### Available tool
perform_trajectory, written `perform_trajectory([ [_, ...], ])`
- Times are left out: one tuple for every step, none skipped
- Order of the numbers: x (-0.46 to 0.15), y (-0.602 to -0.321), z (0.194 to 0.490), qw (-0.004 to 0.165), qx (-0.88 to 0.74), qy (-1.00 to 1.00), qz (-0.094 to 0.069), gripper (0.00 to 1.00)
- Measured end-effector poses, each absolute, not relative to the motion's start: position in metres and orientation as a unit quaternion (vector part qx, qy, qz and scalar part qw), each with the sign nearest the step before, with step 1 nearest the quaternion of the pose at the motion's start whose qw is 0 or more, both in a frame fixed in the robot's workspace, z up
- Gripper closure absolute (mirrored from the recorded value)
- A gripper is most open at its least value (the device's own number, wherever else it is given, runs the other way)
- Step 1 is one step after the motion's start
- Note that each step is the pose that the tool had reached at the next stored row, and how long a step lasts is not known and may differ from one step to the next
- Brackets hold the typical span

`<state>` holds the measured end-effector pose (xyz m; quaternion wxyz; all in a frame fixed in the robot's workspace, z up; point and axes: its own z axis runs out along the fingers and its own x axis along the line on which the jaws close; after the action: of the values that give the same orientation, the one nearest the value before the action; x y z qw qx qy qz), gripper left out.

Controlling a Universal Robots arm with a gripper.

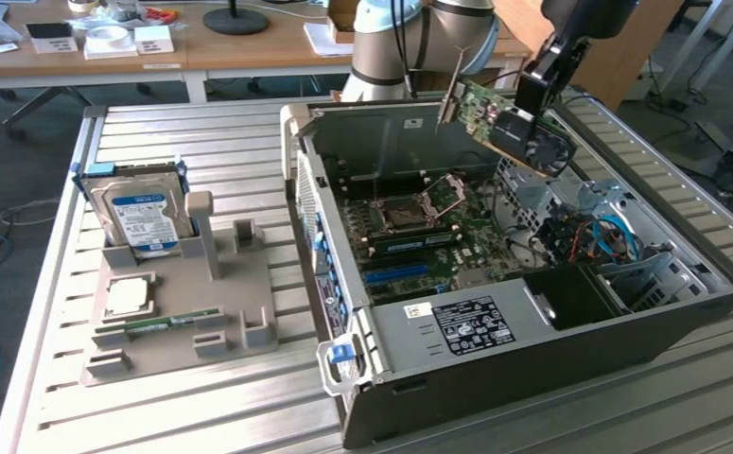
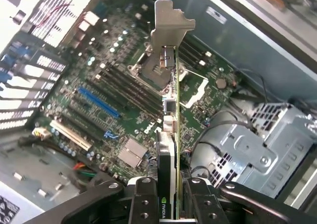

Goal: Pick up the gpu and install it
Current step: 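Insert the gpu into the slot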

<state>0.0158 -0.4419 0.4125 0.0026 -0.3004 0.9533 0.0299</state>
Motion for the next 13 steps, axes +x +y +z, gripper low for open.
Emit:
perform_trajectory([
  [0.0158,-0.4419,0.4124,0.002,-0.309,0.951,0.030,0.73],
  [0.0158,-0.4419,0.4123,0.002,-0.318,0.948,0.030,0.73],
  [0.0158,-0.4419,0.4123,0.002,-0.326,0.945,0.030,0.73],
  [0.0158,-0.4419,0.4122,0.002,-0.334,0.942,0.030,0.73],
  [0.0158,-0.4419,0.4121,0.001,-0.344,0.939,0.030,0.73],
  [0.0158,-0.4419,0.4120,0.001,-0.352,0.935,0.030,0.73],
  [0.0158,-0.4419,0.4120,0.001,-0.360,0.932,0.030,0.73],
  [0.0158,-0.4419,0.4119,0.001,-0.369,0.929,0.030,0.73],
  [0.0158,-0.4419,0.4118,0.000,-0.377,0.926,0.030,0.73],
  [0.0158,-0.4419,0.4117,0.000,-0.385,0.922,0.030,0.73],
  [0.0158,-0.4419,0.4116,0.000,-0.395,0.918,0.030,0.73],
  [0.0158,-0.4419,0.4115,-0.001,-0.403,0.915,0.030,0.73],
  [0.0158,-0.4419,0.4115,-0.001,-0.411,0.911,0.030,0.73],
])
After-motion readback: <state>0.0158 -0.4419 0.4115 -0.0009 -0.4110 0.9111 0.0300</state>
